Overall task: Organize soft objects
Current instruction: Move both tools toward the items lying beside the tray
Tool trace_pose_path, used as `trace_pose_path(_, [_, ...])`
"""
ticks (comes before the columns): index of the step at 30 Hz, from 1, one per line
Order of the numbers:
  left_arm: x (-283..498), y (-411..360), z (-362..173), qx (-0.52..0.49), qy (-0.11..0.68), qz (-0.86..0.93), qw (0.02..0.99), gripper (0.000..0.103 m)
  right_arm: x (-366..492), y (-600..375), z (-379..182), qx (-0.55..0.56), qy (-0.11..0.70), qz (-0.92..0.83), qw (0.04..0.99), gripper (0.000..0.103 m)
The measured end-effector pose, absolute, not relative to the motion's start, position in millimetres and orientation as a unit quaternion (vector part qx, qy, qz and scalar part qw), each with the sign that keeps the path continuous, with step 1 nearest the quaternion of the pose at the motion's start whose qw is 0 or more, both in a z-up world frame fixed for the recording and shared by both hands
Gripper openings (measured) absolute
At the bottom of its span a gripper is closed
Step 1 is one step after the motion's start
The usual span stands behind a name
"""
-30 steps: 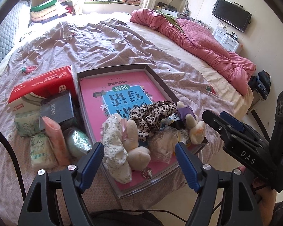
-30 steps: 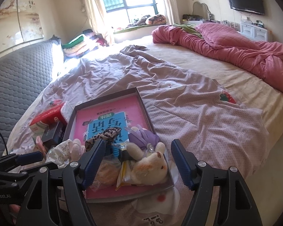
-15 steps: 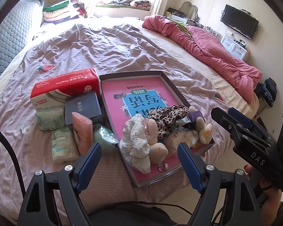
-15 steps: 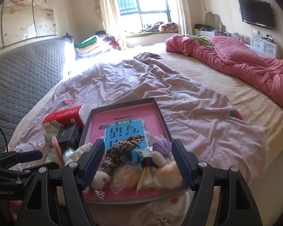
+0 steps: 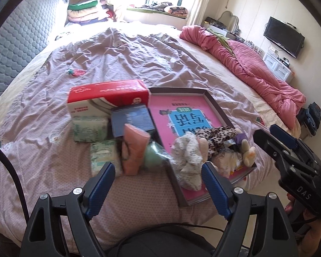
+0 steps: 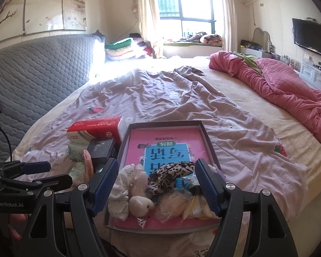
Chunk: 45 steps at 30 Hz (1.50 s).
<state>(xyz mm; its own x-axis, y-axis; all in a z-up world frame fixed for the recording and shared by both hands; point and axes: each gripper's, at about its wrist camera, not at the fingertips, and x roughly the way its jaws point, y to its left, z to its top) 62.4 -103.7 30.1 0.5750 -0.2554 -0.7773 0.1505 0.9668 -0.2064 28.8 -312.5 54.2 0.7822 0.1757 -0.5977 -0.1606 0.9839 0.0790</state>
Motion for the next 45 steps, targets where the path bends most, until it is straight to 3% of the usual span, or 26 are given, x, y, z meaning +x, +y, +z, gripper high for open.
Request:
trace_pose_path(18, [66.7, 15.2, 5.5, -0.133, 0.453, -0.017, 0.881, 0.082, 24.6, -238.7, 48.0, -0.069, 0.327, 0.151, 0.93, 0.075])
trace_pose_path(41, [143.4, 31.6, -59.2, -0.173, 0.473, -0.033, 0.863, 0.086, 69.1, -160.1, -6.5, -0.089, 0.381, 0.197, 0.899, 0.075])
trace_pose_path(45, [160.5, 52.2, -69.9, -0.218, 0.472, -0.038, 0.853, 0.086, 77.2, -159.9, -13.4, -0.089, 0.388, 0.194, 0.897, 0.075])
